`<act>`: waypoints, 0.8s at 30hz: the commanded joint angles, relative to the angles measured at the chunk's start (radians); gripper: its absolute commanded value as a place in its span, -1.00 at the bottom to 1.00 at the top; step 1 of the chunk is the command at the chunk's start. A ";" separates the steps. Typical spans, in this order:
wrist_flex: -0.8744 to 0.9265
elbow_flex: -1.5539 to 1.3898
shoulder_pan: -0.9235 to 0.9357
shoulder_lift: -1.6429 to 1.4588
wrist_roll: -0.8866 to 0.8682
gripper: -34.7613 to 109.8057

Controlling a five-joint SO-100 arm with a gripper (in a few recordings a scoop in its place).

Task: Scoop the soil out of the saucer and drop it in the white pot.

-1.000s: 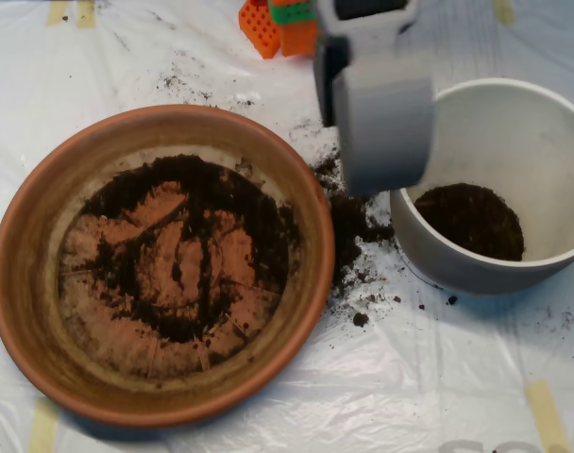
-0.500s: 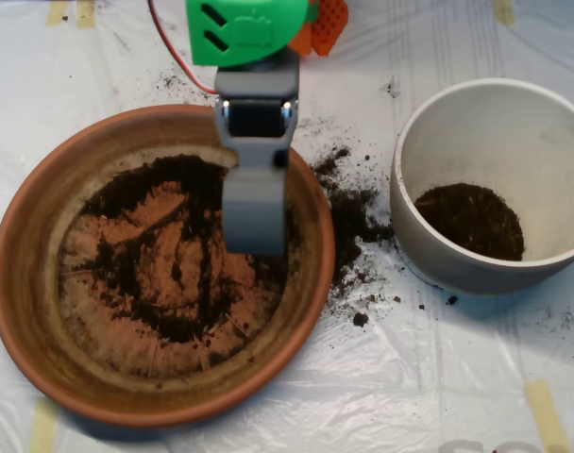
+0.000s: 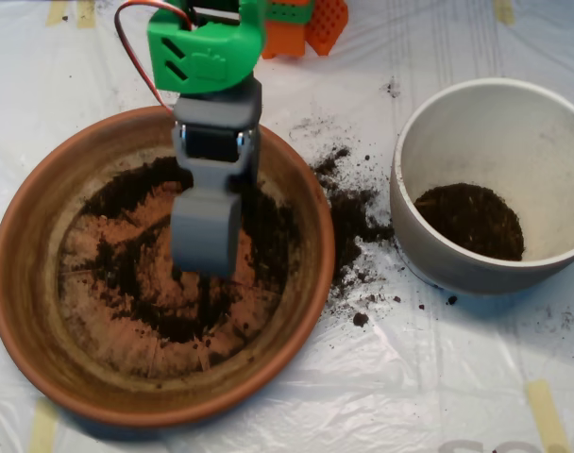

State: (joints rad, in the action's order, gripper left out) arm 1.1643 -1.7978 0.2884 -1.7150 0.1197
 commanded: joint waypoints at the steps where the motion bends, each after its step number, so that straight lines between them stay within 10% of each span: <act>1: -0.017 0.035 0.000 0.008 0.069 0.06; 24: 0.044 0.091 -0.025 0.264 0.238 -0.05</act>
State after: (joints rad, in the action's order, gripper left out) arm 1.1965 -1.7671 0.2654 -1.4235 0.3359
